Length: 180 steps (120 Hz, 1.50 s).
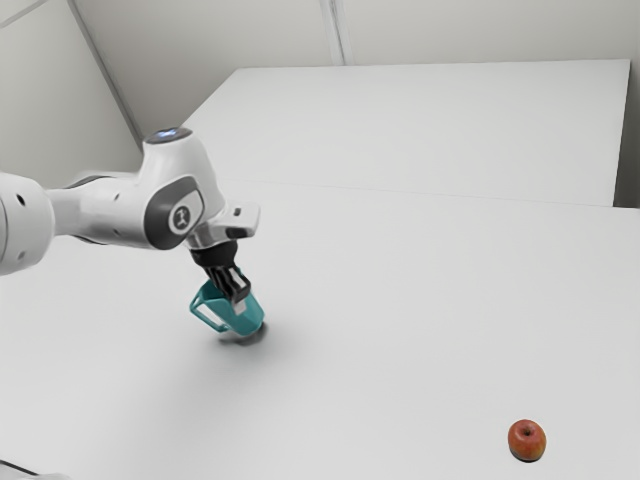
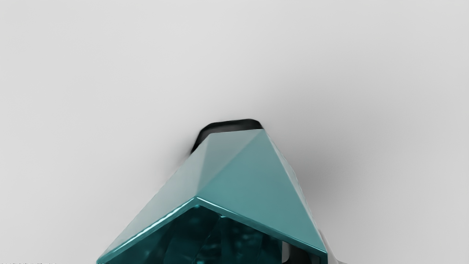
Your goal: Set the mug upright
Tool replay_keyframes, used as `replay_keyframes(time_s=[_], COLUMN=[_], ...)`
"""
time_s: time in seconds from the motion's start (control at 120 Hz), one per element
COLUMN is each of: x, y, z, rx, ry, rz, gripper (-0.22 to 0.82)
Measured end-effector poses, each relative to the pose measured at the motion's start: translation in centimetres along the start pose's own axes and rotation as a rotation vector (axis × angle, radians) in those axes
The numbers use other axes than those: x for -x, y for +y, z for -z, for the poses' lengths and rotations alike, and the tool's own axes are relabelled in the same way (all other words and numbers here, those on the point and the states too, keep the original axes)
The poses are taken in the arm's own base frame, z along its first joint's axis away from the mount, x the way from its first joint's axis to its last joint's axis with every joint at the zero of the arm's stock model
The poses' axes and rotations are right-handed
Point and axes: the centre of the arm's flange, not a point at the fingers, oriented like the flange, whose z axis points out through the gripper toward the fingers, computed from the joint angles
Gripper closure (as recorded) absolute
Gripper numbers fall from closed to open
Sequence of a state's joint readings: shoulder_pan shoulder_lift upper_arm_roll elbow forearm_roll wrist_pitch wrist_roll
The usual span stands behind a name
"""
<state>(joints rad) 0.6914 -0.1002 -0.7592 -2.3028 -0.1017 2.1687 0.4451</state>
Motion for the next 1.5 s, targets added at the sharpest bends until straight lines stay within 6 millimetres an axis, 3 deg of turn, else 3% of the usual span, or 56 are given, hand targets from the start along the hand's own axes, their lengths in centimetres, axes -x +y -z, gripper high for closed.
replay_keyframes(time_s=[0.55, 0.742, 0.9, 1.067, 1.342, 1.408, 1.5], x=[-0.6, -0.8, -0.8, -1.0, -2.1, -2.9, -4.6], y=[-0.2, 0.1, 0.4, 1.1, 1.2, 0.7, 0.9], z=[-2.0, -2.1, -1.6, 0.9, 7.0, 9.4, 14.4], rx=[-0.011, -0.021, -0.038, -0.088, -0.110, -0.084, -0.069], ry=[-0.014, -0.014, -0.007, 0.020, 0.041, 0.059, 0.108], rz=[0.080, 0.084, 0.090, 0.091, 0.116, 0.134, 0.130], gripper=[0.78, 0.48, 0.34, 0.25, 0.09, 0.07, 0.04])
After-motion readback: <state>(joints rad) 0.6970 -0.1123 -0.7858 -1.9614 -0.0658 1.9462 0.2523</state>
